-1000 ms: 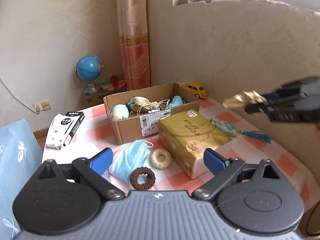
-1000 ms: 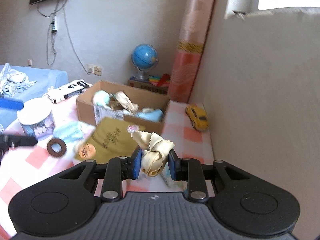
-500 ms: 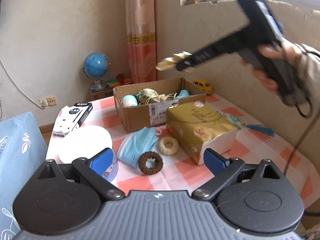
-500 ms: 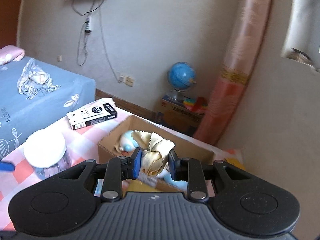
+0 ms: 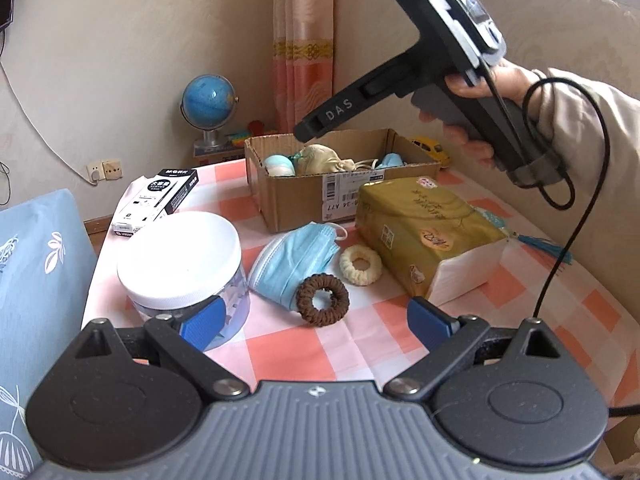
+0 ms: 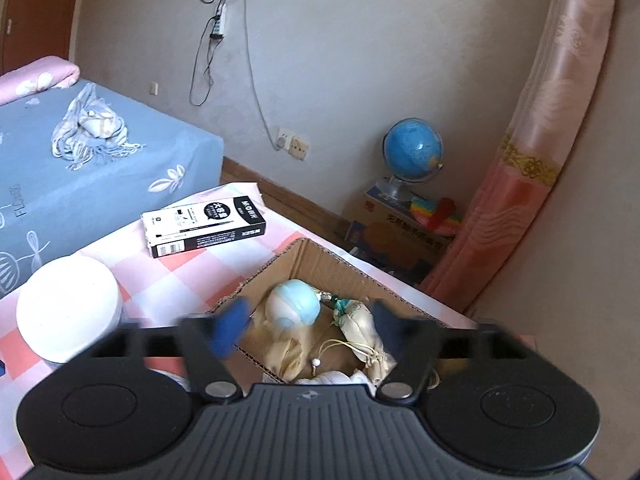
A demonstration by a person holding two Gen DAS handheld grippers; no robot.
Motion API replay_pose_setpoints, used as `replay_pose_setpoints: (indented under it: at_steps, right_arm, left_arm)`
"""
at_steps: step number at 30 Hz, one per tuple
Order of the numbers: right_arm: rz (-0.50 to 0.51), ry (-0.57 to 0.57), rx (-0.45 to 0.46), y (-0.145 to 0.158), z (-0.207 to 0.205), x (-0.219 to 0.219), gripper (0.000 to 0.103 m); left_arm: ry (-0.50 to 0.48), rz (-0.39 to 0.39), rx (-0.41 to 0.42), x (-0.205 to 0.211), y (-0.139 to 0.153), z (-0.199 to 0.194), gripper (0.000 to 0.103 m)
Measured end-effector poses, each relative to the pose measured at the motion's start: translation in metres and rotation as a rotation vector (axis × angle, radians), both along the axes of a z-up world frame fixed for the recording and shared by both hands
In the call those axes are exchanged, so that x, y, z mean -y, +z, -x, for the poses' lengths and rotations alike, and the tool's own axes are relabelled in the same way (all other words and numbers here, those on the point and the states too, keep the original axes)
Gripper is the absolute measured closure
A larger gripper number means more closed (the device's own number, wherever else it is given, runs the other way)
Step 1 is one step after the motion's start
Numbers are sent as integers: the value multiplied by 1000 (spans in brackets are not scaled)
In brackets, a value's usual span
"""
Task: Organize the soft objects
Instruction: 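Carry the beige cloth into the box with the right tool and open it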
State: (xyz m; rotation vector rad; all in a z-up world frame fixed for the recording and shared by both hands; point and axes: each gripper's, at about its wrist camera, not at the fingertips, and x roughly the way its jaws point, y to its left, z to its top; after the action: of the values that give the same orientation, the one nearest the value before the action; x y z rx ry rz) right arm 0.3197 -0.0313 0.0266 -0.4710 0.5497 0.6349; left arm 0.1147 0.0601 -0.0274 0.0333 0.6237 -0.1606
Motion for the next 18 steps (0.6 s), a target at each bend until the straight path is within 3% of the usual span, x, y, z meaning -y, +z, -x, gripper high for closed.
replay_pose_setpoints:
  at_steps: [8, 18]
  right_arm:
    - [-30, -41, -12, 7, 29, 32, 0]
    - [-84, -162, -33, 14, 82, 91, 0]
  left_arm:
    - [-4, -3, 8, 6, 5, 5, 6]
    - [-10, -19, -10, 18, 6, 10, 6]
